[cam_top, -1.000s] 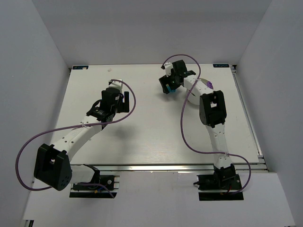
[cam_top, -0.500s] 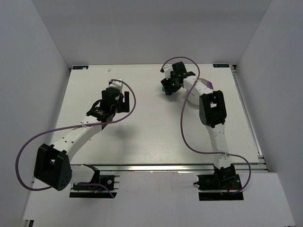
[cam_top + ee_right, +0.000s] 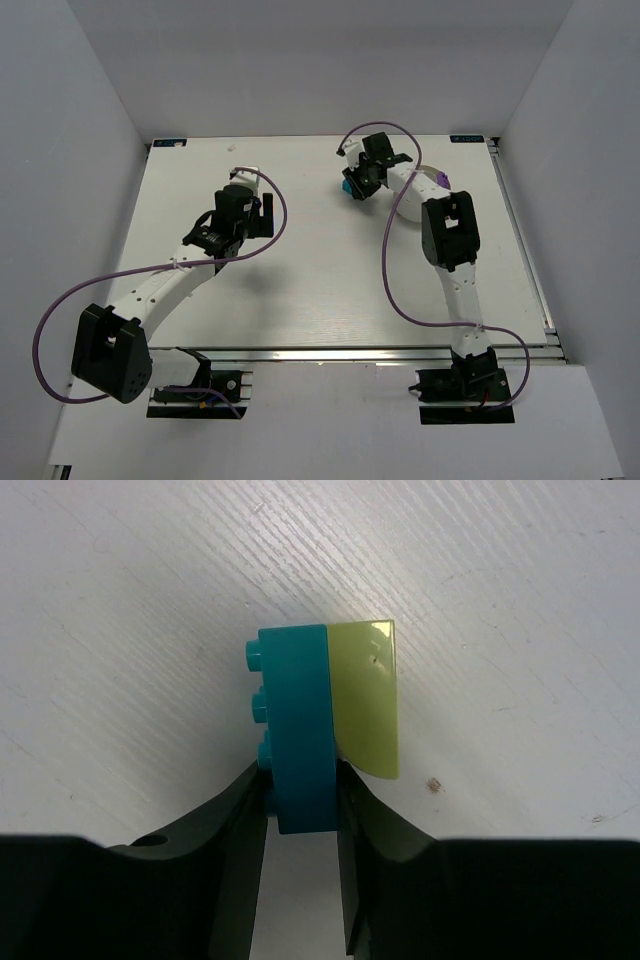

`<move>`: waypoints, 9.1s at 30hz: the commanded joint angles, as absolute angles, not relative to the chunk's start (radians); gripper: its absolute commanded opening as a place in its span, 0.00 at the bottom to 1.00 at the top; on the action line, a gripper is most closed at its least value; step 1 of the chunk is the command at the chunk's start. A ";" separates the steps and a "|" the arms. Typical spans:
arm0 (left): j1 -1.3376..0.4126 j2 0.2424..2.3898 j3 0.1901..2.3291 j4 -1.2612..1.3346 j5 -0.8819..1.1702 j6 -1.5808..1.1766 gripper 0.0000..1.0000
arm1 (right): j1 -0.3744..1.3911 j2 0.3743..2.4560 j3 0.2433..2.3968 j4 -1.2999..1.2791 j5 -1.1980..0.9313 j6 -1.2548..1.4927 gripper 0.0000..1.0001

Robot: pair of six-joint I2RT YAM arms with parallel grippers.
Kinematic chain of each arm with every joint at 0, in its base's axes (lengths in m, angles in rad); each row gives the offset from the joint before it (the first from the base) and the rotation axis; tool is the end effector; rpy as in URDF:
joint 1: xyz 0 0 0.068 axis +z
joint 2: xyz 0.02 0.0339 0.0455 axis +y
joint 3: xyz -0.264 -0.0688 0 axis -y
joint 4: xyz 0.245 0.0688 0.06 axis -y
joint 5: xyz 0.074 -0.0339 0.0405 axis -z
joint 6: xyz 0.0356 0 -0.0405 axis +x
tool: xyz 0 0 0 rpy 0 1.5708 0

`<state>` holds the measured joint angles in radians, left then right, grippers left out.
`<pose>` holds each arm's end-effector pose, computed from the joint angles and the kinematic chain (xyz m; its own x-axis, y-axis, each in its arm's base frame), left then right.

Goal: Sort the legos into containers by color

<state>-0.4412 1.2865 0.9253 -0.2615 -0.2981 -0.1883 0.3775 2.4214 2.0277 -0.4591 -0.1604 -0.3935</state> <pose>0.2614 -0.1119 0.2734 -0.5541 0.0638 -0.8300 0.0903 0.9958 0.0162 0.4994 0.2042 0.1668 -0.4696 -0.5934 -0.6537 -0.6947 0.7053 -0.1412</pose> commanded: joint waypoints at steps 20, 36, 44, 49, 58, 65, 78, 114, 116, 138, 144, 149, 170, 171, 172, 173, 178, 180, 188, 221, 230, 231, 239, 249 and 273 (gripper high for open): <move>-0.446 1.322 0.979 -0.112 0.569 -0.388 0.92 | 0.416 1.556 1.240 -0.555 -0.741 -1.156 0.00; -0.468 1.316 0.934 0.012 0.792 -0.658 0.97 | 0.606 1.355 1.129 -0.572 -0.537 -1.190 0.00; -0.468 1.354 0.916 -0.038 0.767 -0.634 0.98 | 0.661 1.370 1.175 -0.578 -0.505 -1.184 0.00; -0.468 1.384 0.911 -0.023 0.769 -0.637 0.94 | 0.690 1.368 1.187 -0.584 -0.500 -1.180 0.00; -0.468 1.419 0.908 0.041 0.810 -0.678 0.77 | 0.710 1.359 1.184 -0.589 -0.500 -1.173 0.00; -0.468 1.434 0.896 0.049 0.833 -0.692 0.69 | 0.712 1.362 1.187 -0.572 -0.489 -1.163 0.00; -0.468 1.456 0.881 0.089 0.882 -0.712 0.64 | 0.712 1.379 1.189 -0.555 -0.486 -1.155 0.00; -0.364 1.522 1.043 0.083 0.876 -0.681 0.00 | 0.704 1.223 1.019 -0.620 -0.471 -1.168 0.00; -0.353 1.523 1.063 0.034 0.859 -0.657 0.00 | 0.696 1.212 1.026 -0.583 -0.411 -1.076 0.00; -0.371 1.269 0.868 -0.109 0.459 -0.276 0.00 | 0.388 1.354 1.345 -0.808 0.258 -0.893 0.00; -0.371 1.224 0.841 -0.130 0.419 -0.236 0.00 | 0.307 1.468 1.400 -0.952 0.258 -0.923 0.00; -0.371 1.190 0.831 -0.121 0.411 -0.232 0.00 | 0.247 1.537 1.411 -0.979 0.224 -0.931 0.00; -0.371 1.169 0.831 -0.133 0.397 -0.210 0.00 | 0.141 1.684 1.578 -1.015 0.204 -0.951 0.00; -0.371 1.169 0.831 -0.132 0.399 -0.210 0.00 | 0.140 1.684 1.585 -1.019 0.204 -0.953 0.00; -0.371 1.170 0.831 -0.133 0.399 -0.212 0.00 | 0.138 1.686 1.589 -1.023 0.204 -0.956 0.00; -0.371 1.170 0.831 -0.133 0.397 -0.210 0.00 | 0.137 1.686 1.592 -1.026 0.196 -0.956 0.00; -0.371 1.169 0.830 -0.130 0.399 -0.210 0.00 | 0.126 1.680 1.601 -1.037 0.187 -0.963 0.00; -0.371 1.170 0.830 -0.130 0.400 -0.210 0.00 | 0.120 1.680 1.609 -1.037 0.189 -0.966 0.00; -0.371 1.167 0.831 -0.130 0.400 -0.206 0.00 | 0.089 1.709 1.723 -1.055 0.199 -0.989 0.00; -0.371 1.164 0.833 -0.132 0.403 -0.196 0.00 | 0.051 1.910 2.005 -1.111 0.229 -1.045 0.00; -0.371 1.163 0.833 -0.133 0.403 -0.195 0.00 | 0.046 1.939 2.046 -1.114 0.252 -1.078 0.00; -0.371 1.161 0.833 -0.133 0.403 -0.193 0.00 | 0.046 1.947 2.051 -1.112 0.253 -1.084 0.00; -0.371 1.163 0.831 -0.132 0.403 -0.193 0.00 | 0.043 1.977 2.098 -1.118 0.256 -1.095 0.00; -0.371 1.163 0.831 -0.132 0.403 -0.192 0.00 | 0.040 1.996 2.137 -1.112 0.255 -1.112 0.00; -0.371 1.163 0.831 -0.133 0.399 -0.187 0.00 | 0.061 2.060 2.146 -1.011 0.155 -1.169 0.00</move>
<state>-0.3687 1.1965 0.8394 -0.1349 0.4023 -0.1989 0.0528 2.0365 2.1098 -1.0332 0.1974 -1.0798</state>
